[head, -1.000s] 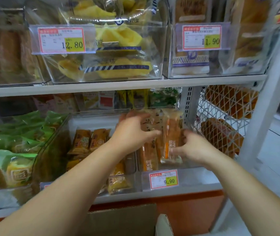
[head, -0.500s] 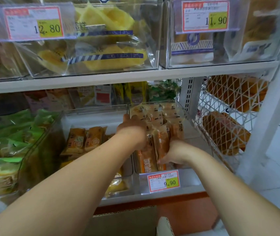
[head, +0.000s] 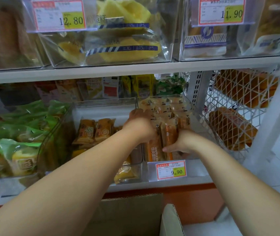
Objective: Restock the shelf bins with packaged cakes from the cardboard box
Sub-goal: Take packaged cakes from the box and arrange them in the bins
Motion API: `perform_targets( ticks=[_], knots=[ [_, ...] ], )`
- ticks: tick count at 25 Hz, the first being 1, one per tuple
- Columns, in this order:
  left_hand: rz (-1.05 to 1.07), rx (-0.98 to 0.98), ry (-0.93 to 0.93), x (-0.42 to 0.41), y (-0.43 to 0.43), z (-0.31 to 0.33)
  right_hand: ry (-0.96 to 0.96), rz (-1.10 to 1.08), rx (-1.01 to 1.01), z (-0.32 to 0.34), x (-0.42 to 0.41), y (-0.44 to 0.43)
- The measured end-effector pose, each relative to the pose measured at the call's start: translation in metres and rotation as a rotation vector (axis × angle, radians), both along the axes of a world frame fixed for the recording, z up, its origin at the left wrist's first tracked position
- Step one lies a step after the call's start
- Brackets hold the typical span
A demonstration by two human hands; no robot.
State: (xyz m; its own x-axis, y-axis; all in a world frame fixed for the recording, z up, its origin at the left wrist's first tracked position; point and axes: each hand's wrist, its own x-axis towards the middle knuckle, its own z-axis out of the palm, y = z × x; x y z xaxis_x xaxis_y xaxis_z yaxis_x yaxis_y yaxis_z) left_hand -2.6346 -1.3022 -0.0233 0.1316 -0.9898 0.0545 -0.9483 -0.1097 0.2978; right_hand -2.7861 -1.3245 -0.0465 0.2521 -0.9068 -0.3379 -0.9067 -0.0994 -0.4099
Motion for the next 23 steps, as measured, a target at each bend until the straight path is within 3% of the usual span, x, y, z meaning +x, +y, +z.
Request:
perform_targets(
  ticks=[2,6,8,11,13,17,19,23],
  knots=[
    [-0.043,-0.178,0.150,0.004,0.022,0.003,0.057,0.015,-0.055,0.020,-0.008,0.008],
    [-0.171,-0.583,0.088,0.022,0.107,0.005,0.068,0.008,-0.347,0.057,-0.012,0.046],
    [-0.313,-0.573,0.047,0.043,0.156,-0.017,-0.035,0.109,-0.239,0.064,-0.002,0.080],
    [-0.329,-0.288,0.019,0.085,0.219,-0.094,0.099,0.455,0.194,0.028,0.033,0.137],
    [-0.248,-0.016,0.023,0.111,0.247,-0.152,0.305,0.665,0.312,-0.031,0.063,0.159],
    [-0.116,0.390,0.042,0.144,0.283,-0.242,0.467,0.751,0.345,-0.170,0.107,0.177],
    [-0.078,0.482,0.105,0.146,0.297,-0.271,0.497,0.722,0.361,-0.223,0.109,0.186],
    [-0.104,0.624,0.232,0.129,0.314,-0.310,0.752,0.826,0.286,-0.298,0.082,0.212]
  ],
)
